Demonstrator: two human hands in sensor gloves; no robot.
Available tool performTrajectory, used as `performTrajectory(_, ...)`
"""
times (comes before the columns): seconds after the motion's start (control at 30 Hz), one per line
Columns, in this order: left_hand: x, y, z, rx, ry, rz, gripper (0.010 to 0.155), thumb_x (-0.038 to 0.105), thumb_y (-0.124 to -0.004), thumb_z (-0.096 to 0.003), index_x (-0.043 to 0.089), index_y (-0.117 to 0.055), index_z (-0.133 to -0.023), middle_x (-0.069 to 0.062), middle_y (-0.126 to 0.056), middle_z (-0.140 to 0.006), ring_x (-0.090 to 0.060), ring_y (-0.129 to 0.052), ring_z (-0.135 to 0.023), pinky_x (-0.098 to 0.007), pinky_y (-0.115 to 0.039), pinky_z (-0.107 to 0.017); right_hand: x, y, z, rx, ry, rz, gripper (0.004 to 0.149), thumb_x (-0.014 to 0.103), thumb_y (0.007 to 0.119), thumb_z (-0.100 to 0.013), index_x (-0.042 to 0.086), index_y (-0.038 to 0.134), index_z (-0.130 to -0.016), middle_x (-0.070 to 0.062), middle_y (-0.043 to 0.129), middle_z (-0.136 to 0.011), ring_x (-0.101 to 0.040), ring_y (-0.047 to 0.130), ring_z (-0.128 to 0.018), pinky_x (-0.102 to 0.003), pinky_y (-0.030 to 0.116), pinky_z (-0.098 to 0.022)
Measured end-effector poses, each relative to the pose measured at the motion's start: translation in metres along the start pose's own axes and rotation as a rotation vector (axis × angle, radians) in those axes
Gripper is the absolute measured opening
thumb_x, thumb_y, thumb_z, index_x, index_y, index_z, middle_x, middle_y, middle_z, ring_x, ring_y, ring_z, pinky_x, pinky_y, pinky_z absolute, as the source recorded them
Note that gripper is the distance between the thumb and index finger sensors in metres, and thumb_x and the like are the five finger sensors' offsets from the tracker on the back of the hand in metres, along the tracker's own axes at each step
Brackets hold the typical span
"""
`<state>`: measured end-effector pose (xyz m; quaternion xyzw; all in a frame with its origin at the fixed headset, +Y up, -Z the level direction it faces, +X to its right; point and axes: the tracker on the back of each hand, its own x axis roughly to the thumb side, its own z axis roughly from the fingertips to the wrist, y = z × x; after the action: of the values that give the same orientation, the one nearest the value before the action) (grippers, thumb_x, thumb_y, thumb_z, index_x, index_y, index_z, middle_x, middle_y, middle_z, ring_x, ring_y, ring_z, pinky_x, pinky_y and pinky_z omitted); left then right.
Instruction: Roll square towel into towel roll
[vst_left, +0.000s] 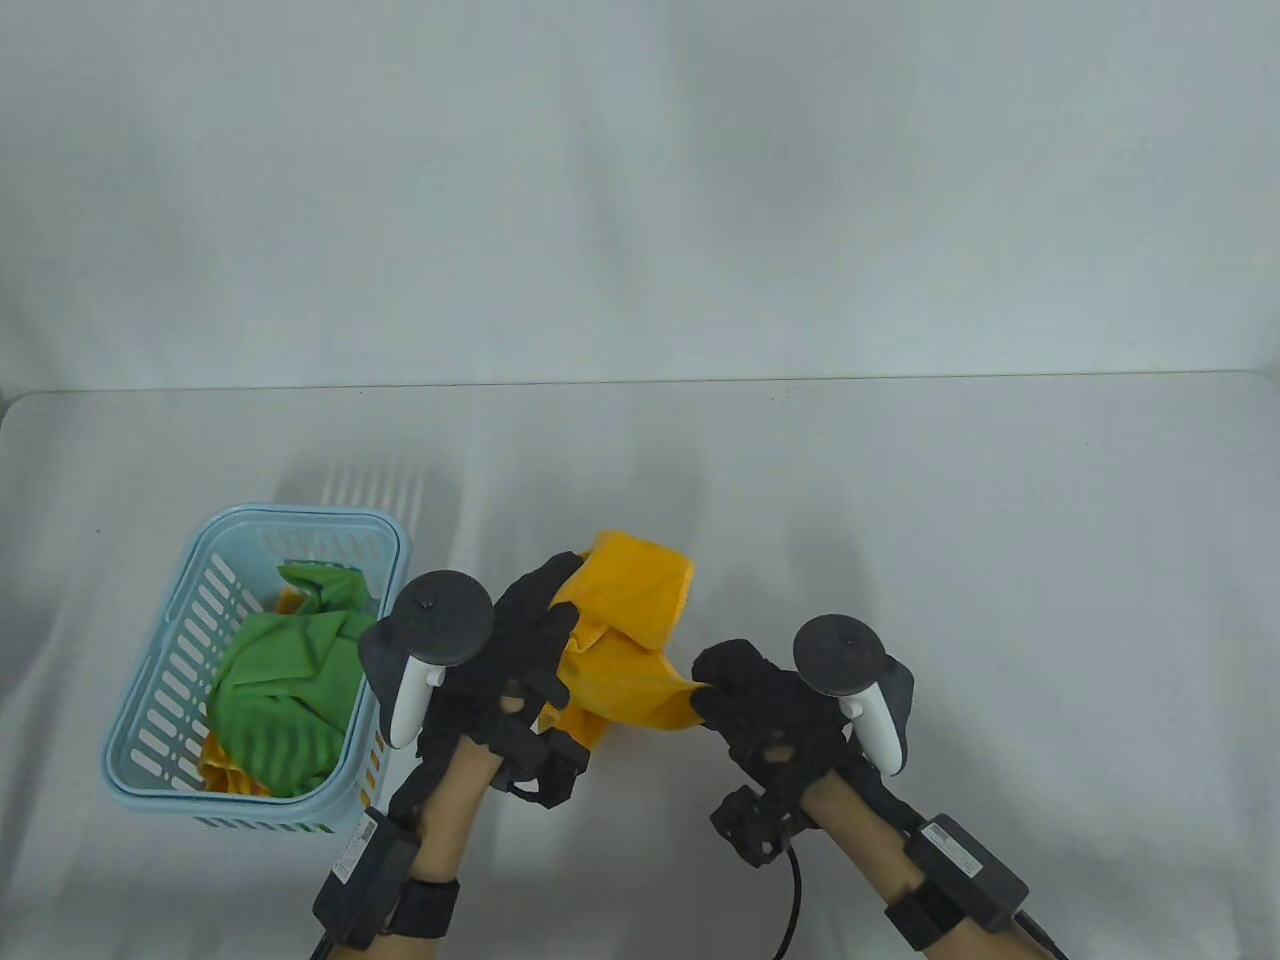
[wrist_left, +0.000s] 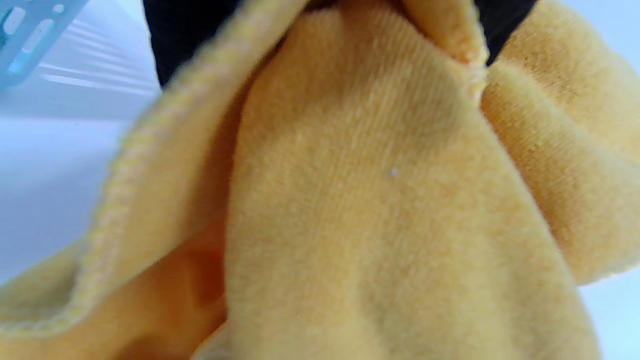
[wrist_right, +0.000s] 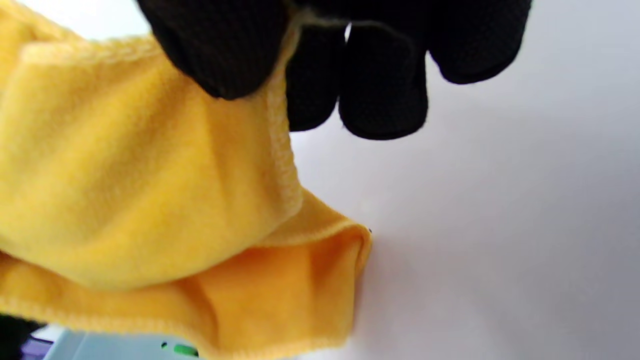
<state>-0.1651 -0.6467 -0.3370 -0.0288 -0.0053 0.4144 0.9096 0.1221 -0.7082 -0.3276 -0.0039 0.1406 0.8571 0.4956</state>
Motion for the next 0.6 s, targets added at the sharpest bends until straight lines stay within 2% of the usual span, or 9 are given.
performTrajectory(0.23, -0.008, -0.021, -0.007, -0.077, 0.042, -0.125, 0.055, 0.041, -0.072, -0.0447, 0.040, -0.070, -0.099, 0.003, -0.078, -0.106, -0.030, -0.098, -0.080, -0.048, -0.080, -0.060, 0.002, -0.016, 0.001, -0.076, -0.034, -0.027, 0.040, 0.033, 0.085, -0.034, 0.035, 0.078, -0.073, 0.001, 0.093, -0.059, -0.024, 0.095, -0.061, -0.052, 0.073, -0.058)
performTrajectory(0.4, -0.013, -0.034, -0.010, -0.135, 0.076, -0.180, 0.056, 0.042, -0.073, -0.0442, 0.039, -0.068, -0.100, 0.004, -0.078, -0.106, -0.031, -0.098, -0.080, -0.048, -0.079, -0.060, 0.008, -0.024, 0.006, -0.112, -0.075, -0.046, 0.039, 0.034, 0.083, -0.035, 0.036, 0.077, -0.074, 0.003, 0.092, -0.064, -0.026, 0.093, -0.067, -0.053, 0.071, -0.059)
performTrajectory(0.47, -0.015, -0.037, -0.011, -0.160, 0.085, -0.181, 0.057, 0.043, -0.073, -0.0440, 0.039, -0.067, -0.100, 0.004, -0.078, -0.106, -0.032, -0.097, -0.081, -0.049, -0.079, -0.060, 0.015, -0.026, 0.009, -0.123, -0.095, -0.052, 0.039, 0.033, 0.082, -0.036, 0.036, 0.076, -0.074, 0.003, 0.093, -0.071, -0.028, 0.093, -0.070, -0.054, 0.071, -0.059)
performTrajectory(0.6, -0.016, -0.040, -0.012, -0.190, 0.087, -0.154, 0.060, 0.046, -0.072, -0.0434, 0.038, -0.063, -0.103, 0.003, -0.075, -0.108, -0.033, -0.095, -0.083, -0.050, -0.077, -0.061, 0.046, -0.042, 0.015, -0.168, -0.152, -0.010, 0.039, 0.032, 0.082, -0.036, 0.036, 0.076, -0.074, 0.002, 0.095, -0.063, -0.025, 0.096, -0.062, -0.053, 0.074, -0.057)
